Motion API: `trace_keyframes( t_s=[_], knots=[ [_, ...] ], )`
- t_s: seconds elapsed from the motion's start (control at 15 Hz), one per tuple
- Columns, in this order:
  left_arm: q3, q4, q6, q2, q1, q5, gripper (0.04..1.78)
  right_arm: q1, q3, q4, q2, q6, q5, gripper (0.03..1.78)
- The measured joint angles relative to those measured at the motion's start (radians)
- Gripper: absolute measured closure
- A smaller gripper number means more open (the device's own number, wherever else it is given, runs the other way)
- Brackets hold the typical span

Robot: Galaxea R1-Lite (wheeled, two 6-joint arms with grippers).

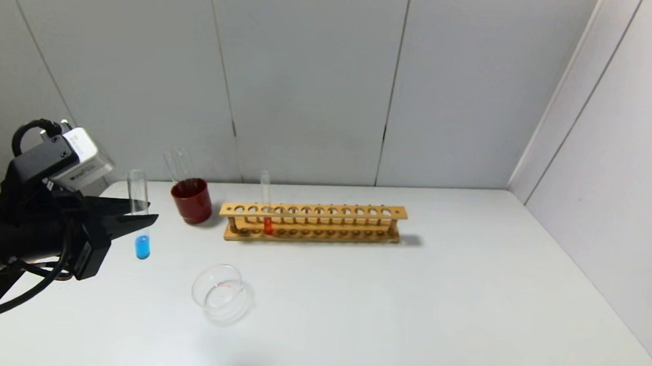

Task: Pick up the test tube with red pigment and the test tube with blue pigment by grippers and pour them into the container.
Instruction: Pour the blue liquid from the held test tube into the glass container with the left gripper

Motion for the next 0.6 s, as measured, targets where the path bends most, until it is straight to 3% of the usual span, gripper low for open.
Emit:
trace_keyframes(
  t_s=[0.6],
  knots=[
    [0.005,0.004,0.188,0.053,0.004,0.016,1.5,0.0,0.0,0.0,0.0,0.0,0.0,0.06]
  ],
)
